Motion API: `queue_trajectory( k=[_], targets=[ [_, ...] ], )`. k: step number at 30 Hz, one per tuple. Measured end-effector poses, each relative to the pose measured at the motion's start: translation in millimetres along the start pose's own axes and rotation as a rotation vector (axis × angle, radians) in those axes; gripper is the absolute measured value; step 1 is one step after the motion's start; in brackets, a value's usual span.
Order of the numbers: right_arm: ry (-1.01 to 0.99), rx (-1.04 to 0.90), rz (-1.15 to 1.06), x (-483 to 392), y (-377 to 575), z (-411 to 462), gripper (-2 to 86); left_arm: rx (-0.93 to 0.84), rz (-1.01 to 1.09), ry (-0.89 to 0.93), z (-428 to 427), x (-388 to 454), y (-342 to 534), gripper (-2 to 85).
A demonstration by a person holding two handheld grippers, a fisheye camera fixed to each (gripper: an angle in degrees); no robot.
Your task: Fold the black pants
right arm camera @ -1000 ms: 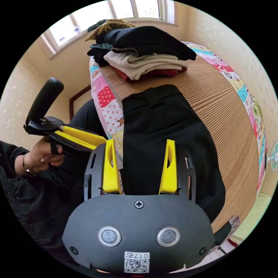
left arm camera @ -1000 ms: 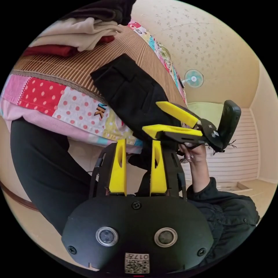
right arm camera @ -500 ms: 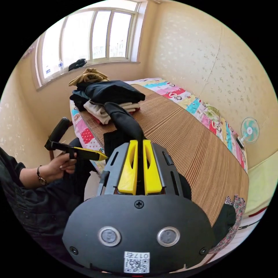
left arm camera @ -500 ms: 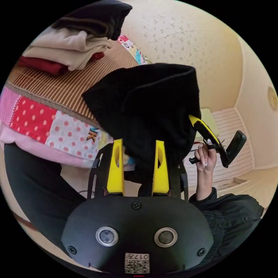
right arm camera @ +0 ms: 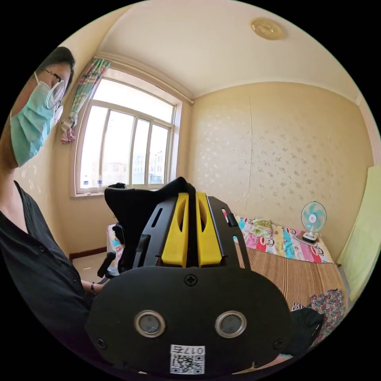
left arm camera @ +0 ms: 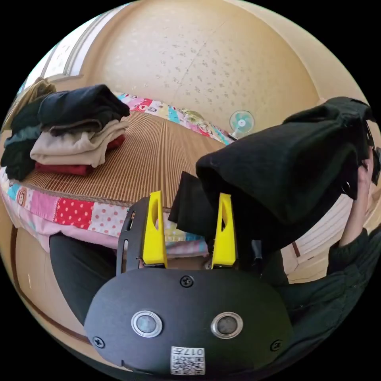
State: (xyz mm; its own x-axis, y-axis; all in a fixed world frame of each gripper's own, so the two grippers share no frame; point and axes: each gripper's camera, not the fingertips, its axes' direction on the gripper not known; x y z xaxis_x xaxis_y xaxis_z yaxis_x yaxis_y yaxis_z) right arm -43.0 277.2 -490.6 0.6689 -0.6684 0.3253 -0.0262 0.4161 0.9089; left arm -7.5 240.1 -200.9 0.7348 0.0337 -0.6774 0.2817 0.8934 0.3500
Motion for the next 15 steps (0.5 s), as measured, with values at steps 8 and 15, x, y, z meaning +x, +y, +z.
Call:
queue_trajectory(
  k=[8, 15],
  targets=[
    [0.196, 0.304, -0.072, 16, -69, -128, 2.9, 0.612, 0.342, 0.265, -198, 124, -110, 0.9],
    [0.393, 0.369, 0.015, 49, -21, -124, 2.9, 0.716, 0.059, 0.31, -222, 76, -150, 0.4]
  ],
)
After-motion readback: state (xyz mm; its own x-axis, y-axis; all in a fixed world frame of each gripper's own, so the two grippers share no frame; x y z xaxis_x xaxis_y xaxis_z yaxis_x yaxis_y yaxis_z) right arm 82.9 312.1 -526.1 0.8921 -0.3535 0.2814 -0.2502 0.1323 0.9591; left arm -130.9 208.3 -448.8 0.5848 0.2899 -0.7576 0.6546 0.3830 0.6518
